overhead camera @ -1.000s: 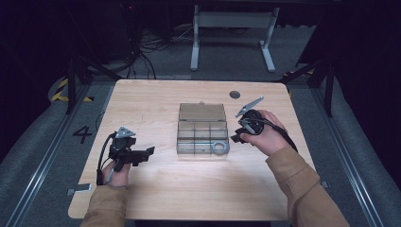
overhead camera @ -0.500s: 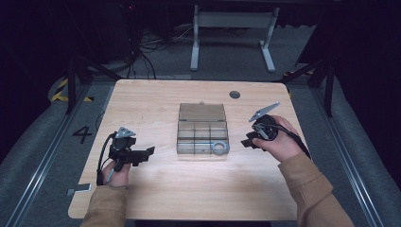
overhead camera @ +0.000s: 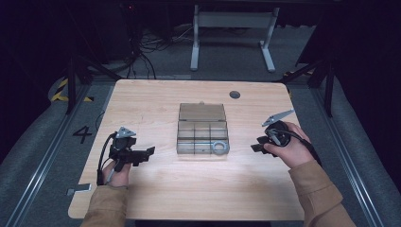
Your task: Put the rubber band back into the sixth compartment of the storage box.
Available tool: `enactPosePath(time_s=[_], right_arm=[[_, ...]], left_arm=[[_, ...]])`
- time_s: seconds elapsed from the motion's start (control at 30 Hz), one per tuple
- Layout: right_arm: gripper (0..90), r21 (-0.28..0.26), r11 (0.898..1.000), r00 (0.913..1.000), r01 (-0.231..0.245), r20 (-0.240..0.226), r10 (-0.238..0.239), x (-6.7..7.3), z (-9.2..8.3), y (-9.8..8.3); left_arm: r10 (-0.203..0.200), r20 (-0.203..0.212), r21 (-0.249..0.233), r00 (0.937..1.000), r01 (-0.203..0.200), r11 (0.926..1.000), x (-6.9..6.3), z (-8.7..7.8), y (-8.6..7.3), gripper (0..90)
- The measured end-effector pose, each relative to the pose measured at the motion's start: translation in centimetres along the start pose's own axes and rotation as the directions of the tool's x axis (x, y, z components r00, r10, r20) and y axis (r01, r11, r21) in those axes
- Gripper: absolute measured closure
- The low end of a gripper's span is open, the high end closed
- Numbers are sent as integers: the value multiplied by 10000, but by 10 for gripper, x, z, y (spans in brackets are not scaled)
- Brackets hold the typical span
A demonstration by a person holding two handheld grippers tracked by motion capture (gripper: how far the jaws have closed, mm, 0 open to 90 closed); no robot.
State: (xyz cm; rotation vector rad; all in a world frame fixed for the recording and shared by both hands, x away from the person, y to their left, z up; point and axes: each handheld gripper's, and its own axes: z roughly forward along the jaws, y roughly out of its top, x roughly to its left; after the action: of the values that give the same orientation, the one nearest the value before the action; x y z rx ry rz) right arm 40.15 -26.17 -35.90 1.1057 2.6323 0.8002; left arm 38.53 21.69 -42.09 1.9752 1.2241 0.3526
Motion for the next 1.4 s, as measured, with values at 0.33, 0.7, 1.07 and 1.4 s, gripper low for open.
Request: enactPosePath(time_s=[0.33, 0.7, 1.07, 1.4], right_arm=[[529, 78, 9992, 9990, -387, 207, 386, -10, 4, -19], [514, 87, 9972, 9969, -743, 283, 740, -14, 20, -36], [507, 85, 9943, 9941, -1061, 250, 1058, -19, 32, -52], [502, 287, 9957, 9960, -886, 136, 883, -17, 44, -56]], left_arm=[[23, 17, 33, 10000, -23, 10000, 0, 1, 0, 158], [41, 2, 49, 10000, -41, 10000, -1, 0, 0, 158], [52, 15, 123, 10000, -52, 9999, -1, 0, 0, 158], [22, 9, 21, 10000, -22, 10000, -1, 0, 0, 158]])
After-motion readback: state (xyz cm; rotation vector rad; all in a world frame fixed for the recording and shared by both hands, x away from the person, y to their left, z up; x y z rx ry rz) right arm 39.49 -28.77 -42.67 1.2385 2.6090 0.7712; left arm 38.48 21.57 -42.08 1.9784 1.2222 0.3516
